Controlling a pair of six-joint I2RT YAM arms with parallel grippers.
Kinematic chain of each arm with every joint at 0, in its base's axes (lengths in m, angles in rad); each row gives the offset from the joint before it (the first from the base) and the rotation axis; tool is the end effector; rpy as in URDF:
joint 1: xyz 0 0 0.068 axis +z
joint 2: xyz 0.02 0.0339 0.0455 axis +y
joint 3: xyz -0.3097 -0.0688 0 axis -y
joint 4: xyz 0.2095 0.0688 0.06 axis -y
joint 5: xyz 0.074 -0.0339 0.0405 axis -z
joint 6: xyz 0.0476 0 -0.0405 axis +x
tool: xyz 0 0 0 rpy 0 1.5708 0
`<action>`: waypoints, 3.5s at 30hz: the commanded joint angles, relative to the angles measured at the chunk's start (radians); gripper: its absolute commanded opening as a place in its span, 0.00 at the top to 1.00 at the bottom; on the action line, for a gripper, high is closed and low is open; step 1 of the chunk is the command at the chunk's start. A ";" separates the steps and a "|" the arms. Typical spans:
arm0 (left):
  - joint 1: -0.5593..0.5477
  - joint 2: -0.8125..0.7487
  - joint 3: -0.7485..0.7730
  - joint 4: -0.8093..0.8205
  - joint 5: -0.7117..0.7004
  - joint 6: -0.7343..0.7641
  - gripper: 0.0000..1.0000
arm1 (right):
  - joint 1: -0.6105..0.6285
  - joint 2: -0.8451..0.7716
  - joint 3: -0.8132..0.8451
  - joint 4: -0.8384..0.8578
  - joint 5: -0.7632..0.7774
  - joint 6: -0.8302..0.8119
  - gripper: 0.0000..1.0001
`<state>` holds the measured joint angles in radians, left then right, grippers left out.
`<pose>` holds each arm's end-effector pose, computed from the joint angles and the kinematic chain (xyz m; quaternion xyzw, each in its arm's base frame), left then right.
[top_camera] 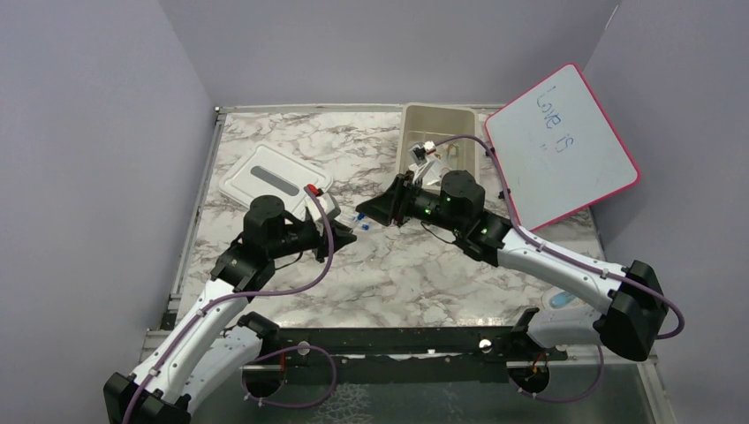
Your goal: Organize the chemistry lab equipment
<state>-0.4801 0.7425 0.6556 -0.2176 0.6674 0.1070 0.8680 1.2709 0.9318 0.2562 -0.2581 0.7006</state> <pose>0.0857 -0.0779 0.3311 0.4059 0.6730 -0.3632 0.5004 0.1624 0.2106 0.3863 -0.1478 0.7198 0.5414 0.4085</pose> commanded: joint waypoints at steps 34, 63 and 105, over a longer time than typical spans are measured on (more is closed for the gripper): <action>-0.003 -0.219 0.178 -0.087 -0.492 -0.154 0.19 | 0.013 0.220 0.168 -0.129 0.076 -0.378 0.85; -0.005 -0.319 0.494 -0.192 -1.268 -0.131 0.11 | 0.379 0.933 0.823 -0.100 0.625 -0.651 0.85; -0.005 -0.274 0.530 -0.278 -1.226 -0.178 0.11 | 0.381 1.100 1.050 -0.329 0.568 -0.611 0.85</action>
<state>-0.4839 0.4446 1.1435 -0.4610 -0.5747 -0.0467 1.2427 2.3585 1.9625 -0.0311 0.3050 0.0795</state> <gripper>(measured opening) 0.888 0.190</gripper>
